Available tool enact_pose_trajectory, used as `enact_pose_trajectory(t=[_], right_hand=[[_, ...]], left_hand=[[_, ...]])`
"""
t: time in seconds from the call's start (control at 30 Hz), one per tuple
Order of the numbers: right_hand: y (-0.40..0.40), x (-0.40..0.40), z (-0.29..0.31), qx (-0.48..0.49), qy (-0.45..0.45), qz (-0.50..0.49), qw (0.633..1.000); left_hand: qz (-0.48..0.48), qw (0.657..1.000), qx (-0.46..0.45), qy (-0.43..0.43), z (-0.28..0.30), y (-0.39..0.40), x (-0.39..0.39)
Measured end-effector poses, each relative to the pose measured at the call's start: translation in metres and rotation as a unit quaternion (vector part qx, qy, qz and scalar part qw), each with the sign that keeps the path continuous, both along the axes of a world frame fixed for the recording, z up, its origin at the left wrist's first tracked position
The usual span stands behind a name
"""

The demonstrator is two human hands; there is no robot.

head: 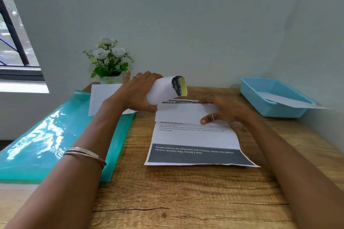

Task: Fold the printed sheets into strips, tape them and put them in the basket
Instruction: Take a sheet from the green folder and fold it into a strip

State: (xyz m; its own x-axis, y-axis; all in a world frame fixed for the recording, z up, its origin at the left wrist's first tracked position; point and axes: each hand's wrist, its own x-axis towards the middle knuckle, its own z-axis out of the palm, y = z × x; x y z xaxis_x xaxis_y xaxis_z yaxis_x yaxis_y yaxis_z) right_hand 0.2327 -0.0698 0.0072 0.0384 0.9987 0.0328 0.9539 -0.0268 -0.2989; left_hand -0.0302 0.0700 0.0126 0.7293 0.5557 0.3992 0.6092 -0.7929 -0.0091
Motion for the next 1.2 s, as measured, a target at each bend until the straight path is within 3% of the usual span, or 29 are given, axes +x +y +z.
enact_pose_trajectory(t=[0.2, 0.37, 0.5, 0.57, 0.8, 1.03, 1.2], right_hand=[[0.003, 0.002, 0.011, 0.114, 0.019, -0.048, 0.992], [-0.015, 0.023, 0.037, 0.261, 0.089, -0.131, 0.952], [-0.030, 0.031, 0.040, 0.298, 0.316, -0.101, 0.895], [-0.034, 0.028, 0.039, 0.278, 0.369, -0.057, 0.885], [-0.039, 0.028, 0.038, 0.290, 0.395, -0.021, 0.871], [-0.031, 0.022, 0.033, 0.226, 0.279, 0.000, 0.933], [-0.034, 0.026, 0.035, 0.201, 0.257, -0.003, 0.945]], left_hand=[[0.008, 1.000, 0.014, -0.007, -0.001, -0.001, 0.001], [0.035, 0.998, 0.044, -0.036, 0.000, -0.001, 0.000], [0.062, 0.994, 0.067, -0.055, 0.001, -0.003, 0.001], [0.077, 0.992, 0.076, -0.059, 0.000, -0.004, 0.003], [0.124, 0.986, 0.088, -0.074, 0.001, -0.004, -0.001], [0.098, 0.988, 0.095, -0.065, 0.002, -0.007, 0.003], [0.052, 0.989, 0.135, -0.043, -0.003, -0.009, 0.009]])
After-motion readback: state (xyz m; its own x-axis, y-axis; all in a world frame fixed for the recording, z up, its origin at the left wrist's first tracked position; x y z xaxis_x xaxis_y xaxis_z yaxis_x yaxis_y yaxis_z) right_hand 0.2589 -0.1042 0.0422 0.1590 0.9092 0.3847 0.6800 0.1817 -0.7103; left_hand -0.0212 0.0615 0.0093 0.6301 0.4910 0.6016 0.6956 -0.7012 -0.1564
